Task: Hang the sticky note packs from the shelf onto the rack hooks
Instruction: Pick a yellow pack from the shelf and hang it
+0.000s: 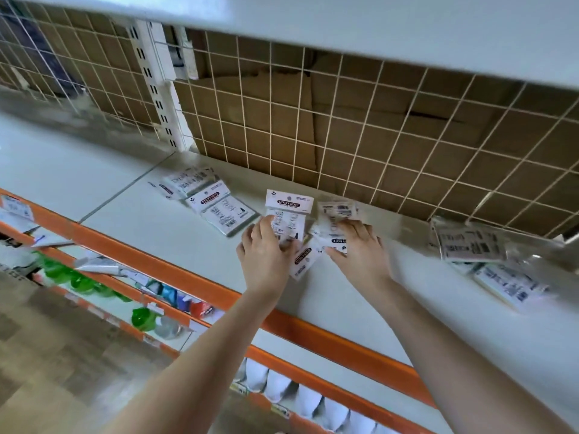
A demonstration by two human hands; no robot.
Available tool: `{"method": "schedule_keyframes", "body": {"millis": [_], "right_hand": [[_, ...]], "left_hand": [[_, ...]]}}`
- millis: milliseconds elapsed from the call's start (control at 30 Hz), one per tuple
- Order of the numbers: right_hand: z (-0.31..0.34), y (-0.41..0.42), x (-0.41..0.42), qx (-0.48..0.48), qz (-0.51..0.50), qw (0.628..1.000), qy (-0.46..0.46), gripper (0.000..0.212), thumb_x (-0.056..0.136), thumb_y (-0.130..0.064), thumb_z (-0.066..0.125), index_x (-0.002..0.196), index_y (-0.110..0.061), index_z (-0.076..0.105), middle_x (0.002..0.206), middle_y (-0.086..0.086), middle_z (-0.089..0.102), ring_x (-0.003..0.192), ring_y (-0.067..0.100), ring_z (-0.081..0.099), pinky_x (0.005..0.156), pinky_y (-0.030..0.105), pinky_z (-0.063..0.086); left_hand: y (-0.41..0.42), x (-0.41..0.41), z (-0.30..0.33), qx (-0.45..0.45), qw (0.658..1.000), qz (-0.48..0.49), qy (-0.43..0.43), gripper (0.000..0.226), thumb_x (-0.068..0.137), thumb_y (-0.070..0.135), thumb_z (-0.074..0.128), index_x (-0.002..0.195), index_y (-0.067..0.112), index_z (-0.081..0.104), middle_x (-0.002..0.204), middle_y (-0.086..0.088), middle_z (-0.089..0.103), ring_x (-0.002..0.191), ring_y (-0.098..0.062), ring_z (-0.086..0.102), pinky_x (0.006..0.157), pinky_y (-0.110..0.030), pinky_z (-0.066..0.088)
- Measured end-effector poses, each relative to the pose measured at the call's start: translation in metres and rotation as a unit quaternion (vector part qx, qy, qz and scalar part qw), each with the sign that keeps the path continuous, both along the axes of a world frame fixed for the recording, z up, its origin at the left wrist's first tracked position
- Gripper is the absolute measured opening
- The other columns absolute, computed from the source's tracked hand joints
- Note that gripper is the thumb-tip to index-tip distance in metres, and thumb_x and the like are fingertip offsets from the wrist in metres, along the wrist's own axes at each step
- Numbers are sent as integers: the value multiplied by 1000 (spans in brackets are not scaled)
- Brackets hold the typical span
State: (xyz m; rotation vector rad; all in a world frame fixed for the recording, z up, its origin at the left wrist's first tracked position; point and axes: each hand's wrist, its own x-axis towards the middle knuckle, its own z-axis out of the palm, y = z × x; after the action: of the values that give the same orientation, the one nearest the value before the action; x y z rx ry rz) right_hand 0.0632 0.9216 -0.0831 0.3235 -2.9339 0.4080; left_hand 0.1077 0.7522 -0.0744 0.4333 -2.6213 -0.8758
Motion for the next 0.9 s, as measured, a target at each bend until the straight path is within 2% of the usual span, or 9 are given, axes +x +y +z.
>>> {"method": "schedule_keyframes", "body": {"millis": [167, 267, 367, 467, 533, 600, 733, 800, 900], "right_hand": [[4, -7, 10, 17, -15, 999, 24, 46, 84, -38, 67, 122, -14, 59, 127, 6, 57, 116, 29, 49, 92, 40, 39], [5, -10, 27, 18, -19, 997, 79, 28, 77, -19, 74, 102, -9, 68, 105, 9, 66, 95, 32, 61, 79, 38, 47], [4, -8, 45, 22, -20, 991, 130, 20, 69, -3, 77, 85, -10, 70, 86, 5, 68, 78, 28, 64, 69, 34, 51], [6, -2, 55, -5, -16, 993, 120, 11, 77, -4, 73, 83, -12, 70, 85, 1, 69, 80, 26, 65, 72, 33, 48], [8, 3, 59, -36, -25, 996, 79, 9, 86, -8, 64, 89, -15, 70, 92, -2, 70, 90, 24, 63, 80, 32, 37], [8, 9, 64, -76, -37, 994, 68, 15, 89, -7, 60, 94, -17, 69, 98, -4, 70, 97, 22, 61, 81, 29, 29], [18, 21, 71, -205, -80, 969, 116, 14, 92, -3, 53, 98, -12, 63, 96, -1, 65, 92, 25, 55, 76, 32, 32], [25, 28, 69, -276, -102, 948, 119, 12, 97, -8, 48, 101, -13, 58, 91, -5, 59, 86, 19, 51, 70, 27, 30], [36, 41, 65, -358, -145, 920, 64, 14, 100, -13, 42, 92, -22, 50, 76, -10, 53, 67, 5, 49, 54, 23, 29]], "left_hand": [[1, 2, -2, 12, 997, -47, 57, 64, 81, 18, 72, 136, 13, 40, 139, -7, 47, 128, -29, 39, 102, -42, 33], [1, 1, -4, 78, 992, -82, 62, 64, 84, 3, 66, 138, 17, 36, 137, -6, 43, 119, -25, 49, 95, -38, 45], [-2, 0, -6, 158, 982, -80, 67, 64, 85, -4, 62, 138, 17, 34, 132, -7, 39, 111, -27, 57, 91, -42, 53], [-3, -1, -5, 229, 969, -70, 53, 70, 86, -4, 62, 144, 19, 30, 134, -5, 38, 113, -21, 57, 90, -31, 54], [-4, 0, -4, 251, 965, -66, 43, 72, 86, -2, 63, 145, 18, 28, 133, -5, 40, 116, -15, 51, 87, -22, 49], [-4, 0, -3, 251, 965, -61, 36, 71, 85, -1, 64, 144, 19, 30, 128, -6, 43, 118, -20, 49, 92, -32, 49], [-5, 0, -1, 262, 961, -77, 33, 68, 83, -1, 66, 140, 21, 36, 125, -4, 46, 115, -21, 52, 93, -44, 51], [-5, 0, 0, 290, 953, -79, 31, 65, 83, 1, 66, 137, 23, 39, 125, -2, 50, 112, -15, 54, 88, -37, 54], [-5, 2, 3, 334, 939, -65, 43, 54, 84, -4, 64, 128, 21, 47, 115, 4, 59, 101, -5, 58, 70, -13, 52]]}}
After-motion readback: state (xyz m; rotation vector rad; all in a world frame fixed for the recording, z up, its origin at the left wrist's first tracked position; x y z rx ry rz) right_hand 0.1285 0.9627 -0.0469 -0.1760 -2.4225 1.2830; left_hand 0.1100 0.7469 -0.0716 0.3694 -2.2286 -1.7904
